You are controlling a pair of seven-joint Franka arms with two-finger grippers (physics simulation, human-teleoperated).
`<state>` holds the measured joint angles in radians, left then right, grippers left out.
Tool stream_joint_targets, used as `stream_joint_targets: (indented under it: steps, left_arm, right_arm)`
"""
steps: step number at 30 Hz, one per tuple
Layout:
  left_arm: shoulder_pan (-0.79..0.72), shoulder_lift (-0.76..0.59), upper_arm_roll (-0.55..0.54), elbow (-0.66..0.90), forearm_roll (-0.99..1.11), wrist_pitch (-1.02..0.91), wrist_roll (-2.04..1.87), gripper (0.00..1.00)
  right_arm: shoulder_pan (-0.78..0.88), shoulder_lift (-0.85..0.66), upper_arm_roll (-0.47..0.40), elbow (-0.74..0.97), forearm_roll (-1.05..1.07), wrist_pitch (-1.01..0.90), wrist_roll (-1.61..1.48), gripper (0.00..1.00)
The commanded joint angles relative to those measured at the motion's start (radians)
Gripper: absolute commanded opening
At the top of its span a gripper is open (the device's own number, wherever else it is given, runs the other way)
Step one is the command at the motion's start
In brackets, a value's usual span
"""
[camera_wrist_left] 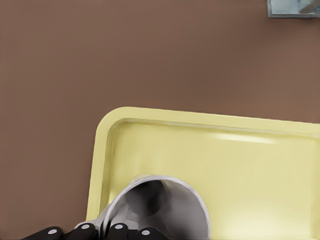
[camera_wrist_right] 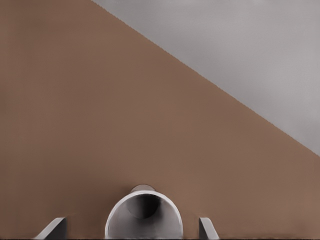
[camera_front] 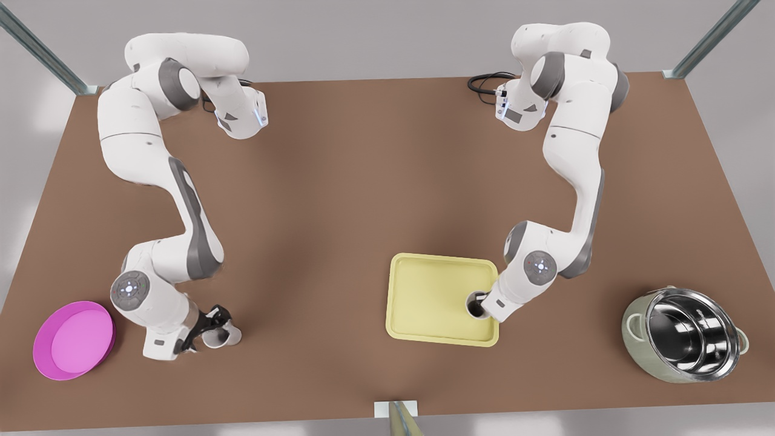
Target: Use the left arm to pick up the white IKEA cup from the tray and place it on the middle-left position; use the right arm to pick up the white IKEA cup from the tray and place it on the middle-right position
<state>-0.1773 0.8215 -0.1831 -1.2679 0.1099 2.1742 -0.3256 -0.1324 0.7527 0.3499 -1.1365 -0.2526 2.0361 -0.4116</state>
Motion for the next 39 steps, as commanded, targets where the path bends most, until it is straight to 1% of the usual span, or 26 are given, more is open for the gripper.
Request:
stream_joint_targets:
  steps: [1, 2, 3, 4, 5, 6, 7, 8, 13, 20, 21, 22, 23, 29, 30, 31, 32, 33, 34, 35, 36, 37, 38, 39]
  left_arm:
    - [0.009, -0.013, 0.001, 0.054, -0.018, -0.166, -0.02, 0.14]
    - [0.028, -0.033, -0.001, 0.058, -0.019, -0.192, -0.015, 0.14]
    - [0.041, -0.048, 0.002, 0.058, -0.018, -0.22, 0.007, 0.14]
    - [0.071, -0.064, 0.008, 0.058, -0.016, -0.238, 0.034, 0.14]
    - [0.134, -0.073, 0.011, 0.058, -0.013, -0.238, 0.114, 0.14]
    - [0.182, -0.071, 0.011, 0.056, -0.009, -0.237, 0.177, 0.14]
    - [0.237, -0.07, 0.013, 0.056, -0.009, -0.234, 0.279, 0.14]
    - [0.245, -0.061, 0.017, 0.056, -0.009, -0.228, 0.293, 0.14]
    - [0.239, 0.011, 0.024, 0.051, -0.013, -0.099, 0.28, 0.14]
    - [0.237, 0.05, 0.025, 0.048, -0.003, 0.012, 0.287, 0.16]
    - [0.237, 0.051, 0.025, 0.044, -0.003, 0.016, 0.286, 0.19]
    - [0.237, 0.053, 0.025, 0.044, -0.003, 0.018, 0.287, 0.33]
    - [0.237, 0.053, 0.024, 0.044, -0.003, 0.019, 0.29, 1.0]
    - [0.236, 0.047, 0.024, 0.044, 0.001, 0.012, 0.295, 1.0]
    - [0.239, 0.022, 0.021, 0.045, 0.074, -0.045, 0.306, 1.0]
    - [0.231, -0.016, 0.014, 0.05, 0.079, -0.134, 0.304, 1.0]
    - [0.213, -0.111, 0.007, 0.05, 0.074, -0.278, 0.304, 1.0]
    - [0.214, -0.18, -0.022, 0.05, 0.073, -0.401, 0.306, 1.0]
    - [0.214, -0.289, -0.052, 0.048, 0.068, -0.56, 0.313, 1.0]
    - [0.214, -0.361, -0.061, 0.042, 0.047, -0.64, 0.307, 1.0]
    - [0.216, -0.441, -0.064, -0.005, 0.036, -0.646, 0.312, 1.0]
    - [0.225, -0.519, -0.062, -0.091, 0.001, -0.602, 0.313, 1.0]
    - [0.228, -0.608, -0.055, -0.226, -0.009, -0.515, 0.313, 1.0]
    - [0.237, -0.621, -0.053, -0.237, -0.009, -0.513, 0.313, 1.0]
  right_arm:
    - [-0.004, -0.111, 0.008, 0.006, 0.016, -0.349, 0.166, 1.0]
    - [0.001, -0.174, 0.011, 0.006, 0.016, -0.454, 0.255, 1.0]
    - [-0.003, -0.225, 0.034, 0.008, 0.015, -0.523, 0.375, 1.0]
    - [-0.012, -0.277, 0.026, 0.008, 0.022, -0.536, 0.372, 1.0]
    - [0.008, -0.366, -0.055, -0.014, 0.087, -0.571, 0.356, 1.0]
    - [0.134, -0.437, -0.228, -0.071, 0.157, -0.57, 0.344, 1.0]
    - [0.151, -0.562, -0.287, -0.276, 0.226, -0.475, 0.326, 1.0]
    - [0.145, -0.607, -0.287, -0.342, 0.227, -0.427, 0.309, 1.0]
    - [0.129, -0.595, -0.289, -0.33, 0.225, -0.436, 0.309, 1.0]
    - [0.132, -0.576, -0.284, -0.328, 0.223, -0.432, 0.303, 1.0]
    - [0.132, -0.576, -0.284, -0.328, 0.223, -0.432, 0.303, 1.0]
    - [0.132, -0.576, -0.284, -0.328, 0.223, -0.43, 0.304, 1.0]
    - [0.132, -0.576, -0.284, -0.328, 0.223, -0.43, 0.303, 1.0]
    - [0.132, -0.575, -0.282, -0.328, 0.22, -0.429, 0.287, 1.0]
    - [0.132, -0.575, -0.282, -0.328, 0.22, -0.429, 0.287, 1.0]
    - [0.132, -0.575, -0.282, -0.328, 0.222, -0.429, 0.287, 1.0]
    - [0.132, -0.575, -0.282, -0.328, 0.22, -0.427, 0.287, 1.0]
    - [0.132, -0.573, -0.282, -0.328, 0.22, -0.429, 0.287, 1.0]
    - [0.132, -0.573, -0.282, -0.328, 0.22, -0.427, 0.281, 1.0]
    - [0.132, -0.573, -0.282, -0.328, 0.22, -0.427, 0.277, 1.0]
    - [0.132, -0.573, -0.282, -0.328, 0.219, -0.427, 0.277, 1.0]
    - [0.132, -0.573, -0.282, -0.327, 0.219, -0.427, 0.277, 1.0]
    - [0.132, -0.573, -0.282, -0.328, 0.219, -0.427, 0.277, 1.0]
    - [0.132, -0.573, -0.282, -0.327, 0.219, -0.427, 0.277, 1.0]
